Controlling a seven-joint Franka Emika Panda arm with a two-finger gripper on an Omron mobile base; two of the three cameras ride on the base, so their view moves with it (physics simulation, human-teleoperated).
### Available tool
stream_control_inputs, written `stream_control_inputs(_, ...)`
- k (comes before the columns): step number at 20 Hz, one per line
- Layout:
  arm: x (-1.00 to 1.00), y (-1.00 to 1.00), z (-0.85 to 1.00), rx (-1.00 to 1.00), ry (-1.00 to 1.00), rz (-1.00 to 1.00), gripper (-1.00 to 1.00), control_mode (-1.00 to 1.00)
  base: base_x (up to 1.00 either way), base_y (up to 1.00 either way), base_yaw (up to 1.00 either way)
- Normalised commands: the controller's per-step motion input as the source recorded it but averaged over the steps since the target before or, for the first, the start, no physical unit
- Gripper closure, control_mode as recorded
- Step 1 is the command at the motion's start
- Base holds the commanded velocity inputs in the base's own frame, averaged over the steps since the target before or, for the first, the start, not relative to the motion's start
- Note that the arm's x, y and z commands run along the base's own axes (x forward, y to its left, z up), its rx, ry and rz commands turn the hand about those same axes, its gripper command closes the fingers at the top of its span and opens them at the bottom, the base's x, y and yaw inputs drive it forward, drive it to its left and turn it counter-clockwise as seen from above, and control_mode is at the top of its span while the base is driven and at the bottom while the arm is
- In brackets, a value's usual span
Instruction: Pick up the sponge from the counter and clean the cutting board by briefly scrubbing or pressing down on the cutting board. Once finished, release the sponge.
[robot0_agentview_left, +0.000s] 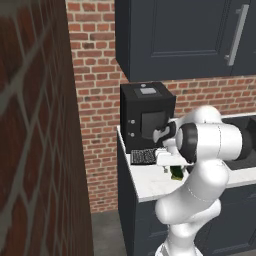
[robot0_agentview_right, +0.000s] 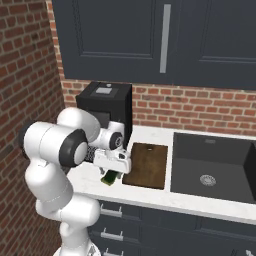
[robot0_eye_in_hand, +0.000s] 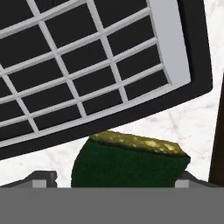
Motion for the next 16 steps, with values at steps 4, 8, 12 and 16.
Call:
stream_control_inputs(4,-0.18,0.14,-0.86,0.0,0.06,0.02,1.0,-1.0,0.0,0.0,0.0)
stream_control_inputs(8,-0.39,0.04,-0.82,0.0,0.0,0.0,1.0,-1.0,0.0,0.0,0.0)
stream_control_inputs(12,-0.52,0.0,-0.72,0.0,-0.04,0.0,1.0,-1.0,0.0,0.0,0.0)
stream_control_inputs(16,-0.53,0.0,-0.35,0.0,-0.14,-0.01,1.0,-1.0,0.0,0.0,0.0)
